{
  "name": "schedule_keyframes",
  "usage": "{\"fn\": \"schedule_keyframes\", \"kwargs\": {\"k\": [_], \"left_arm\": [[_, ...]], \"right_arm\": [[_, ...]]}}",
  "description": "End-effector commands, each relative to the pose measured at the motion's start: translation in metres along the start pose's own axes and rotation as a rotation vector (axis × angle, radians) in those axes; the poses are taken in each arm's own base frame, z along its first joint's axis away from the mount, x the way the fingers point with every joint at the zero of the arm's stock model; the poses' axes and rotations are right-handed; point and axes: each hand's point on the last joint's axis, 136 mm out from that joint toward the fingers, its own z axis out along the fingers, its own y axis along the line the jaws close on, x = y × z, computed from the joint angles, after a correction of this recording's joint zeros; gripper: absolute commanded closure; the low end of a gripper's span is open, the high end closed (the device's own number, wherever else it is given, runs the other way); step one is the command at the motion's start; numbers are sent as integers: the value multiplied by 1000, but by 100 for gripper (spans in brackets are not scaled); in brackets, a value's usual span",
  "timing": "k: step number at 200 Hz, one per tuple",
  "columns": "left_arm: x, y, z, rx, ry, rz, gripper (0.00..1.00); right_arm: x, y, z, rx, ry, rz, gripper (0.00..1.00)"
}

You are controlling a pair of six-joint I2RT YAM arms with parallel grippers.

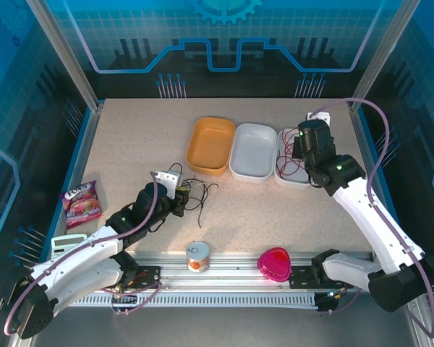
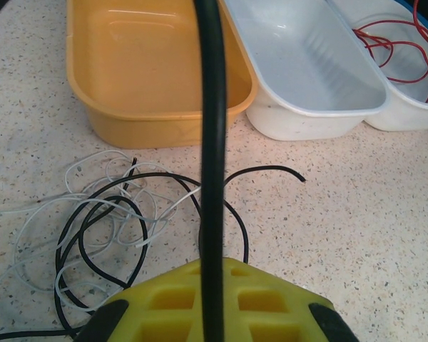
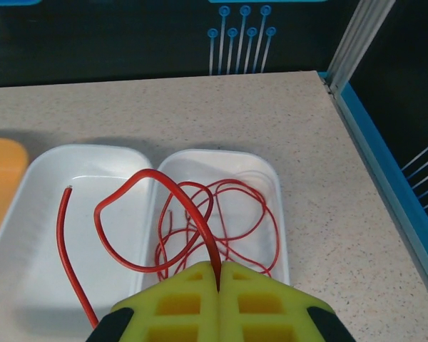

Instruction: Untangle the cables

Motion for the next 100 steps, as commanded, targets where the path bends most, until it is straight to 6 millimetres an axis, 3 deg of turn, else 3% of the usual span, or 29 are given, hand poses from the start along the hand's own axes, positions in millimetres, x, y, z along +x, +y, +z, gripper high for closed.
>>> {"fn": "schedule_keyframes", "kwargs": {"k": [1,30,65,100], "left_arm": [[2,5,1,-17,8,-22,100],[2,4,1,-13,9,-26,100],[0,4,1,-13,2,-30,100],[-2,4,1,-16,1,-19,100]], "right_arm": [[-20,-6,14,2,-48,27,100],[-8,-15,47,2,3,89,100],[26,-20,83,-14,112,149,100],[62,-24,105,-8,208,166,100]]}}
